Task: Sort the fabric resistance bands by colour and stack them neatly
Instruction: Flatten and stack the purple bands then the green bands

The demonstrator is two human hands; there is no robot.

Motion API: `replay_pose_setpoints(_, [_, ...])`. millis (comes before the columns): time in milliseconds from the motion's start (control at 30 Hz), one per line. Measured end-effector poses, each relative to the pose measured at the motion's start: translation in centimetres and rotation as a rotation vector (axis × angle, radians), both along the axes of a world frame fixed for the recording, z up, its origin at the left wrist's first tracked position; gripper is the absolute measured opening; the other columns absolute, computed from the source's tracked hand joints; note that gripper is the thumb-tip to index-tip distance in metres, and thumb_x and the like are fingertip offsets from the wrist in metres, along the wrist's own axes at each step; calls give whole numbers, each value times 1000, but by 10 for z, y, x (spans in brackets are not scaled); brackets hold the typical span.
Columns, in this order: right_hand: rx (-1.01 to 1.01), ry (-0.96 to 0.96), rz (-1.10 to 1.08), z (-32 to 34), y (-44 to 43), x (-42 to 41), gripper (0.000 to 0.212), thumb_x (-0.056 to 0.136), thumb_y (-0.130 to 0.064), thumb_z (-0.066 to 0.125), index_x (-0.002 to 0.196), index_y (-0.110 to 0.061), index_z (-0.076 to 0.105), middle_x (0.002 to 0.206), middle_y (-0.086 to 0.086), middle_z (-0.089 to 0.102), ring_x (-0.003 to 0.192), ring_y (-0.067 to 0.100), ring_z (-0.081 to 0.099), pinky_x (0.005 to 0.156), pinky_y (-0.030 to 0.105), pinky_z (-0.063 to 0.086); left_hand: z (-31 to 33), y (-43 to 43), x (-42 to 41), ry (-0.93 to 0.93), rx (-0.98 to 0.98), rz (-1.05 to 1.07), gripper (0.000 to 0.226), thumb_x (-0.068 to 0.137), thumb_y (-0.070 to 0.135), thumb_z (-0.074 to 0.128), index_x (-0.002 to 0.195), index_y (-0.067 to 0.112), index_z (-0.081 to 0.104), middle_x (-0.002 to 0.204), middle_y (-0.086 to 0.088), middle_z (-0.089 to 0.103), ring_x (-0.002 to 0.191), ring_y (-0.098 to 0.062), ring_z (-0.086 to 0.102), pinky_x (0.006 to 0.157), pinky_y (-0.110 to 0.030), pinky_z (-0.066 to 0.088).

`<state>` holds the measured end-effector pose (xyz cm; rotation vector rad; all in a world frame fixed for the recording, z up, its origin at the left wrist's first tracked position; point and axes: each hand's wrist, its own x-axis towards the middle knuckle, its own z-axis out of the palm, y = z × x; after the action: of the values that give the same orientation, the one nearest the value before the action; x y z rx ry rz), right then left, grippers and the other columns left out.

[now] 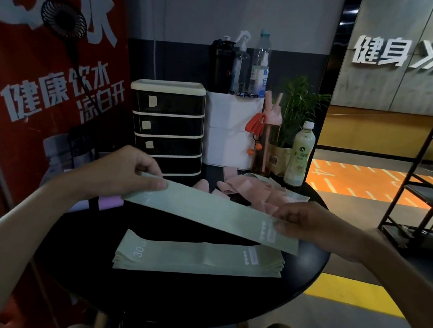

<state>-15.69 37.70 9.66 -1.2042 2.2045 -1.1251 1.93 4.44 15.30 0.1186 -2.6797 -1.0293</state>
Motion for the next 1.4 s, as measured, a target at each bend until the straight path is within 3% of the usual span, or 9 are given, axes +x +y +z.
replay_pose_setpoints(200, [-212, -92, -192, -23, 7, 6, 8, 92, -1, 60, 97, -4, 66, 86, 22, 64, 75, 10, 59, 64, 20, 47, -28, -10, 25, -59, 148, -14, 49, 57, 62, 84, 90, 27, 75, 89, -4, 75, 75, -10, 69, 63, -17, 53])
replay_pose_setpoints(333, [-244, -29, -321, -37, -3, 5, 8, 90, -6, 65, 88, 0, 61, 61, -3, 66, 60, 11, 56, 54, 21, 41, -47, -11, 29, -23, 187, 204, 33, 69, 28, 87, 96, 18, 69, 83, -10, 74, 71, -17, 67, 68, -29, 52])
replay_pose_setpoints(433, [-248, 11, -370, -43, -10, 7, 7, 90, 0, 63, 86, 6, 61, 51, -8, 64, 44, -3, 52, 44, 10, 38, -59, -10, 32, -16, 151, 269, 28, 74, 19, 86, 94, 14, 66, 75, -10, 72, 63, -13, 63, 61, -22, 49])
replay_pose_setpoints(567, [-177, 122, -371, -45, -15, 15, 10, 86, -3, 68, 78, -8, 67, 66, 0, 68, 52, -5, 57, 51, 10, 41, -70, -9, 34, -34, 89, 283, 26, 77, 17, 84, 92, 12, 64, 76, -9, 71, 56, -11, 60, 54, -23, 48])
replay_pose_setpoints(700, [-83, 225, -374, -48, -17, 15, 13, 85, -8, 70, 75, -16, 67, 65, -2, 66, 56, -2, 56, 60, 28, 43, -81, -7, 35, -41, 27, 261, 25, 78, 20, 84, 92, 17, 63, 69, -2, 65, 49, -6, 49, 56, -28, 40])
replay_pose_setpoints(867, [-22, 342, -353, -52, -18, 14, 19, 86, -15, 70, 70, -24, 64, 65, -2, 61, 60, 9, 54, 59, 29, 39, -88, -2, 36, -41, -58, 261, 25, 78, 23, 84, 92, 23, 63, 83, 0, 67, 59, -7, 53, 60, -23, 41])
replay_pose_setpoints(967, [-17, 366, -345, -54, -18, 13, 20, 85, -16, 70, 70, -27, 63, 65, -3, 61, 60, 8, 53, 59, 28, 39, -91, 1, 36, -28, -99, 265, 24, 78, 23, 83, 93, 23, 64, 91, 1, 63, 68, -8, 53, 64, -24, 41])
replay_pose_setpoints(1400, [7, 403, -363, -60, -20, 10, 17, 87, -17, 68, 74, -28, 64, 72, -4, 67, 70, 12, 61, 64, 33, 46, -105, -4, 37, -75, -165, 258, 24, 79, 32, 82, 92, 30, 63, 96, 7, 61, 75, -5, 55, 66, -22, 43])
